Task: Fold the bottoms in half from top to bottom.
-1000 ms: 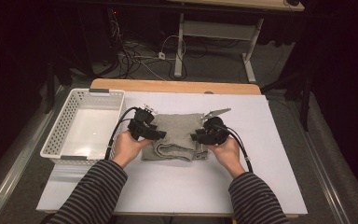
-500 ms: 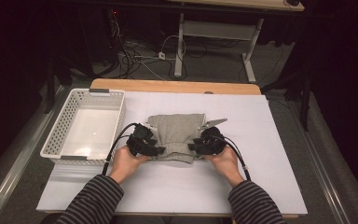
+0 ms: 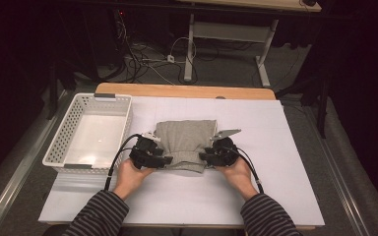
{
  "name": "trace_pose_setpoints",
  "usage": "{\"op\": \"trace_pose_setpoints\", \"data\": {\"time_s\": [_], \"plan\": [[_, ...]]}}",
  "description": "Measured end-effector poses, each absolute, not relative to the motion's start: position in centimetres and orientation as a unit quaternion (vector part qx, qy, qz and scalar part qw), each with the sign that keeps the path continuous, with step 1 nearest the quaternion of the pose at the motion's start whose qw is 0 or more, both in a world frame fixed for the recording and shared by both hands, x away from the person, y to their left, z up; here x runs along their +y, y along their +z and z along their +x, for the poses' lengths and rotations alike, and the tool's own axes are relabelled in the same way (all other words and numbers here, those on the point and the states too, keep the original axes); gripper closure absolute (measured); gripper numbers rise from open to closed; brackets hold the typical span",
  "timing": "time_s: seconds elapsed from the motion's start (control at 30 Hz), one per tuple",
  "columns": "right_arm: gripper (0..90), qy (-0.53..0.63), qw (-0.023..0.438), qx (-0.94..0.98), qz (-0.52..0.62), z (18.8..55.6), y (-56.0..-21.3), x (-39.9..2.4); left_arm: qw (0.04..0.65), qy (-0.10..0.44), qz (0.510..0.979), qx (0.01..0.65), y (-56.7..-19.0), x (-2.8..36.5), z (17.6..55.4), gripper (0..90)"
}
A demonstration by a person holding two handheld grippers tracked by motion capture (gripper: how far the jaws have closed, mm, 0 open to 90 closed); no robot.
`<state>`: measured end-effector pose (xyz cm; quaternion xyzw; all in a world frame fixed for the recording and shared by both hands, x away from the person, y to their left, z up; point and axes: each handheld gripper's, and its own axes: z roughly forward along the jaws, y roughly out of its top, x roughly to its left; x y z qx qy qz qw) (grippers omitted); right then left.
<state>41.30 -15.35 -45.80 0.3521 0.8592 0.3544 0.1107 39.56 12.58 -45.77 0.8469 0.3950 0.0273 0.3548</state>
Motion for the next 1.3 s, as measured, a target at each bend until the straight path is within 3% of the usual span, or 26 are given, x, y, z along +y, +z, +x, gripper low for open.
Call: {"op": "trace_pose_setpoints", "data": {"time_s": [0.77,1.3], "plan": [[50.7,0.409,0.125,0.829,0.361,38.5,-43.3,-18.6,0.366,0.025,0.842,0.396,-45.5,12.7,39.2,44.6],[48.6,0.433,0.143,0.808,0.374,35.7,-43.5,-21.6,0.368,0.023,0.841,0.397,-45.5,12.7,39.2,44.4]]}}
